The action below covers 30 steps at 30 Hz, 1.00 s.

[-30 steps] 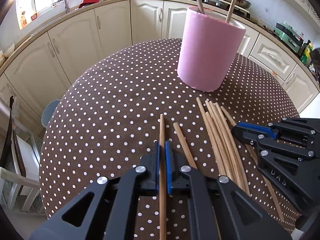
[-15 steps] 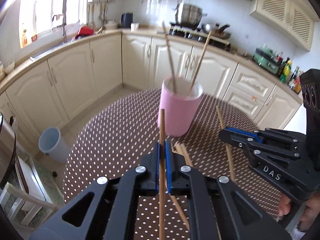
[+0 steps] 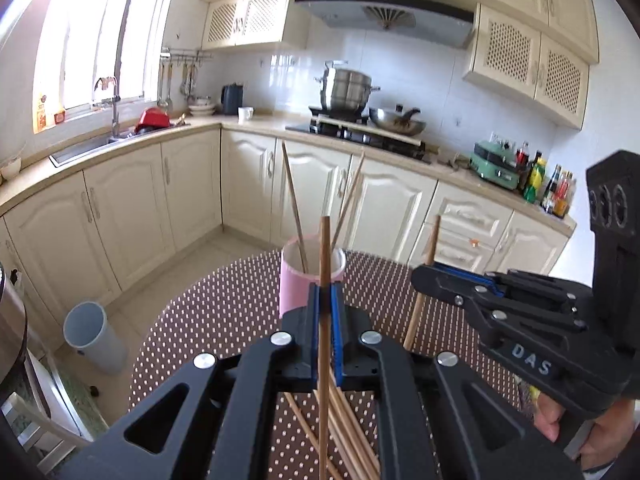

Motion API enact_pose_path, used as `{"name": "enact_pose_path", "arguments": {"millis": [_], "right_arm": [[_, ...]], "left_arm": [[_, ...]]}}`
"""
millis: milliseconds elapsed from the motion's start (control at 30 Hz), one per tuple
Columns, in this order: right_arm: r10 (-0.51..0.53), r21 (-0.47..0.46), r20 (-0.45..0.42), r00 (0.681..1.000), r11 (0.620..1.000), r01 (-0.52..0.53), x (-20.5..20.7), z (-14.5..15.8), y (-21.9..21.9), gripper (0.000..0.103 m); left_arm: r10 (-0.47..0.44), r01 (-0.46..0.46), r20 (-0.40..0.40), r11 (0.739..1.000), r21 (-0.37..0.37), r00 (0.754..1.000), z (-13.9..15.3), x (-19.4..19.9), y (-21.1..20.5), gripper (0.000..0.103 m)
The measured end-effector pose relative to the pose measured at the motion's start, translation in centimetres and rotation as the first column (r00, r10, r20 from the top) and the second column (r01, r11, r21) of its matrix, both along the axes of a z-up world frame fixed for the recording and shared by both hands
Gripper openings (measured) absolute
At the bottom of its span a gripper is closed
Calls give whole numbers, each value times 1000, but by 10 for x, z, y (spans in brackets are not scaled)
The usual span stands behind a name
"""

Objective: Organize utensils
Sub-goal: 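Carry the left tool's chopstick into the pink cup while the right tool lowers its own in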

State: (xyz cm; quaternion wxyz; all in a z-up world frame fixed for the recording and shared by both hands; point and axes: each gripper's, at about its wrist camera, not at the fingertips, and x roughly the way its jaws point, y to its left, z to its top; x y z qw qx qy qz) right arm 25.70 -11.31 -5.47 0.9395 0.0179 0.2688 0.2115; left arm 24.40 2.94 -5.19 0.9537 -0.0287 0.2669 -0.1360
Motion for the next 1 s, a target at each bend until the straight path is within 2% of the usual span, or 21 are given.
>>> {"name": "enact_pose_path", "arguments": {"millis": [233,600,1000], "right_arm": [[-2,-1,57,998,1000,2,5,21,-2,6],[-27,16,119,993,1000,25,30,49,-11,6],[-90,96,223,971,993,70,62,74,-17,6]], "left_arm": [[22,-21,85,1000,-11,996,24,12,-9,6],[47,-39,160,998,-51,986,58,54,-18,6],[119,-94,301,991,-95,946,84,98,-25,6]]}}
